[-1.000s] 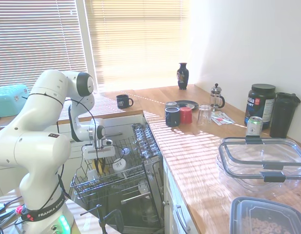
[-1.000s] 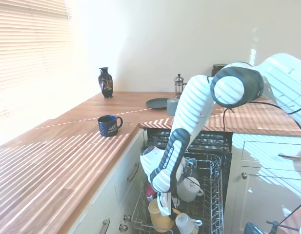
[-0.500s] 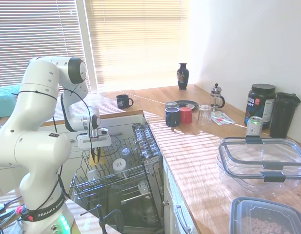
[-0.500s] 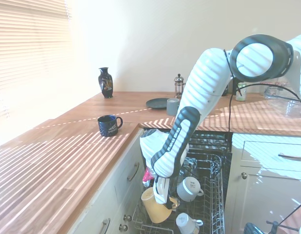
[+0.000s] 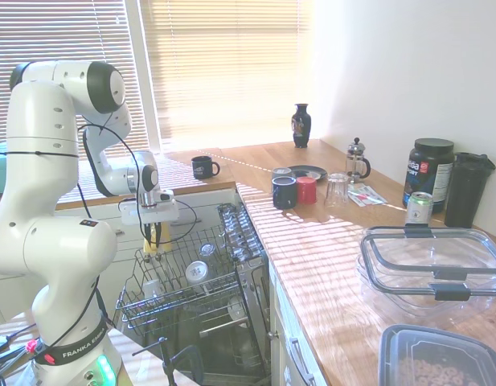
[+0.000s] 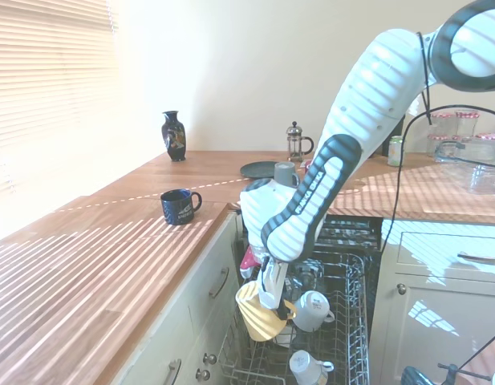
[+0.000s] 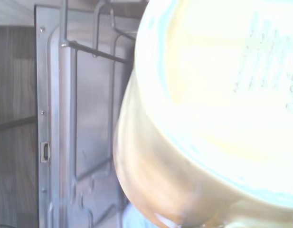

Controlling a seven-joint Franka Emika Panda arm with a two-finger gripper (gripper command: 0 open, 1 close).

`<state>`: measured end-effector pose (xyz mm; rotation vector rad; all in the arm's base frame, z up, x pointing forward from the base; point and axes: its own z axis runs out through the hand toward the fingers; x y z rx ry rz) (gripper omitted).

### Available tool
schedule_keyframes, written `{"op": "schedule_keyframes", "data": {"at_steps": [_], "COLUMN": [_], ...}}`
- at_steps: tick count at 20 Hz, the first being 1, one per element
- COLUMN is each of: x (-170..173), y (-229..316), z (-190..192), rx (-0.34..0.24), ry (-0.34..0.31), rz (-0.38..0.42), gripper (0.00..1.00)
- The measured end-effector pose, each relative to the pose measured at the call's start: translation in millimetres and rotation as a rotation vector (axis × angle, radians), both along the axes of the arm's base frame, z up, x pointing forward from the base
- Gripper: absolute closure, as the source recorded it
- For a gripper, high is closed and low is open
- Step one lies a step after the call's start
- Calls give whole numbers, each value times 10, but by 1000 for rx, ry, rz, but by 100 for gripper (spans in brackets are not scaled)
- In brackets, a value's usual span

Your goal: Take a mug cup out of the rack

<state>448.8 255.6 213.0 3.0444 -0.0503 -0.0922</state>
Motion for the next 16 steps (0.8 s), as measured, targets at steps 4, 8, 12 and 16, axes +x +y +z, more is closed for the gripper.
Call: {"op": "schedule_keyframes", "data": {"at_steps": [4, 8, 12, 16], "x": [98, 186, 359, 626], "y": [-502, -1121, -1707, -2140], "z": [712, 1415, 1882, 2081], "rx": [14, 36, 53, 66], "ry": [-42, -74, -85, -79], "rz": [-71, -122, -173, -224], "gripper": [100, 100, 100, 100]}}
